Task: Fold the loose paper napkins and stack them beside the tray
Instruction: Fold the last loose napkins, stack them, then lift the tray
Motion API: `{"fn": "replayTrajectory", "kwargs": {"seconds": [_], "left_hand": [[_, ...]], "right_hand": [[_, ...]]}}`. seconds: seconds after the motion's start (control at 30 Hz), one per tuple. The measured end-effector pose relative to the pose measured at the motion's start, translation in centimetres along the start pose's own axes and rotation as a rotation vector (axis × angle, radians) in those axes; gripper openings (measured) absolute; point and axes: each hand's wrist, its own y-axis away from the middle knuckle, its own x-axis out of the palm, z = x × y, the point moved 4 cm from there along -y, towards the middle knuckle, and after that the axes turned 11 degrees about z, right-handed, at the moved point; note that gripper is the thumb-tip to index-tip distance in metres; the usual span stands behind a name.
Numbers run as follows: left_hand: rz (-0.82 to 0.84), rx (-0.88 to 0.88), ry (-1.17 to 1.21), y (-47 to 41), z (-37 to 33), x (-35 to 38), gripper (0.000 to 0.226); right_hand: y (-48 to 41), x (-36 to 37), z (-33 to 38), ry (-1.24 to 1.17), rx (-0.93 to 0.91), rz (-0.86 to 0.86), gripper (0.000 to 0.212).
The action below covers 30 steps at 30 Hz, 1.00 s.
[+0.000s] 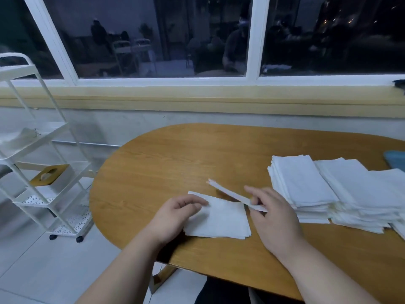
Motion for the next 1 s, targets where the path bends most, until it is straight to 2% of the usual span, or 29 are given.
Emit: {"fn": "replayTrajectory", "kwargs": {"seconds": [0.1, 0.17, 0.23, 0.33, 0.47, 0.53, 0.7, 0.8, 1.0], "left_hand": [[-0.029, 0.081, 0.117, 0.2, 0.2, -0.3, 0.029], [-0.036, 0.093, 0.121, 0.4, 0.5, -0.4, 0.043], [-0.019, 0.091, 0.1, 0.4, 0.6, -0.3, 0.044], [0.0, 0.097, 0.035, 0.6, 0.2, 0.0, 0.04], [-0.025, 0.089, -0.004, 0.4, 0.3, -0.1, 0.045], [-0.002, 0.099, 0.018, 0.3, 0.5, -0.1, 0.05], [0.0, 0.102, 0.06, 0.3, 0.5, 0.0, 0.047], [0.013, 0.101, 0.092, 0.1, 1.0, -0.1, 0.052], [0.002, 0.091, 0.098, -0.2, 1.8, -0.2, 0.07]], "right_hand": [[0.5, 1.2, 0.1, 0.104, -0.158, 0.062, 0.036], [0.5, 2.0, 0.7, 0.179, -0.237, 0.112, 0.031], [0.5, 2.5, 1.1, 0.239, -0.28, 0.144, 0.027], [0.6, 2.4, 1.6, 0.28, -0.343, 0.096, 0.023], [1.0, 1.8, 2.3, 0.22, -0.444, -0.01, 0.024], [1.3, 1.5, 2.8, 0.196, -0.506, -0.062, 0.022], [1.6, 1.2, 2.9, 0.168, -0.593, -0.14, 0.019], [1.4, 1.9, 2.8, 0.183, -0.621, -0.078, 0.017], [1.0, 3.4, 2.1, 0.332, -0.557, 0.201, 0.024]]}}
